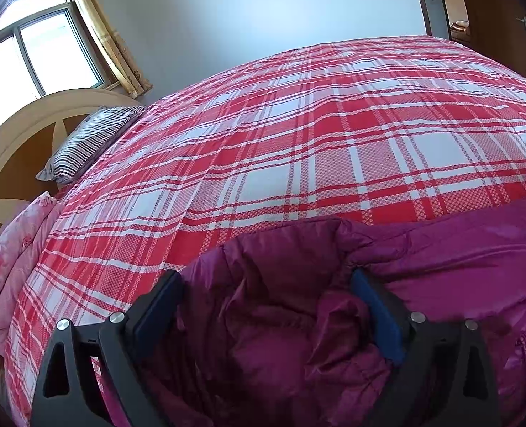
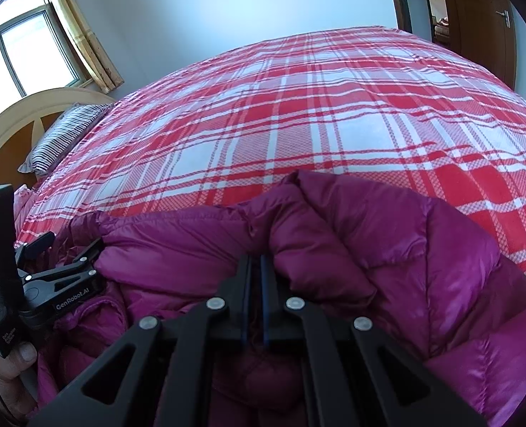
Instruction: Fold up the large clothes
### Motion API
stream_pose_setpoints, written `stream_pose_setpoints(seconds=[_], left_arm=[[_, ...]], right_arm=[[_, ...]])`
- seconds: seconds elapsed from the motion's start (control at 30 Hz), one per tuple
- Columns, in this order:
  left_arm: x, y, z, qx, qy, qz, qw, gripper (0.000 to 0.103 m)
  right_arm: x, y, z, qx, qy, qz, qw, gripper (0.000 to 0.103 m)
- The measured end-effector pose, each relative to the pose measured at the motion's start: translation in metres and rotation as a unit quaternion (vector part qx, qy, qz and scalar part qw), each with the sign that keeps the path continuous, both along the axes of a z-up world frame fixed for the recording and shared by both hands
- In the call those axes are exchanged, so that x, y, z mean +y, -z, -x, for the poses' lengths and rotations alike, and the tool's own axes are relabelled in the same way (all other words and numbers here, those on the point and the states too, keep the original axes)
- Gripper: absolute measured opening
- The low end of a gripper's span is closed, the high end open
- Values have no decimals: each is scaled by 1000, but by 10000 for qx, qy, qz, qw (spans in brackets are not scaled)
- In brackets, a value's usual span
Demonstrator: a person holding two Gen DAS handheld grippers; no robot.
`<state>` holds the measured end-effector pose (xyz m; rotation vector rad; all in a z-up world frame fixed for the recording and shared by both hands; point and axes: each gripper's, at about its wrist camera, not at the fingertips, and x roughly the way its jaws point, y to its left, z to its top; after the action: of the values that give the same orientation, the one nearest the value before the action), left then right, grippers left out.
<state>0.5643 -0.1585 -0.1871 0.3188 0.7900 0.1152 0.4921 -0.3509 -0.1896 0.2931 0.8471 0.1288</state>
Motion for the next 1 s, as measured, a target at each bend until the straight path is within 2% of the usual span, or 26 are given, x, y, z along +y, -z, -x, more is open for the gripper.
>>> stream_pose_setpoints(seconds=[0.5, 0.8, 0.87, 0.9, 0.93, 0.97, 1.0], left_arm=[[2, 1, 0, 35, 17, 131, 9999, 97], [1, -1, -2, 94, 33, 76, 9999, 97], [8, -15, -2, 286, 118, 272, 9992, 97], [13, -28, 2, 322, 187, 445, 9983, 97], [23, -53, 17, 110, 324, 801, 9962, 97], [32, -74, 36, -173, 442, 1046, 9934, 97], [42, -90, 54, -401, 572, 1240, 9898, 97]], right_arm=[[8, 0, -1, 38, 26, 361, 9993, 4], [9, -1, -4, 74, 30, 367, 9993, 4], [8, -6, -4, 114, -81, 357, 9993, 9], [7, -12, -1, 160, -205, 412, 9988, 16], [5, -19, 5, 175, -233, 472, 9985, 32], [1, -28, 16, 106, -142, 396, 9991, 43], [-7, -39, 33, -14, -5, 269, 9996, 62]])
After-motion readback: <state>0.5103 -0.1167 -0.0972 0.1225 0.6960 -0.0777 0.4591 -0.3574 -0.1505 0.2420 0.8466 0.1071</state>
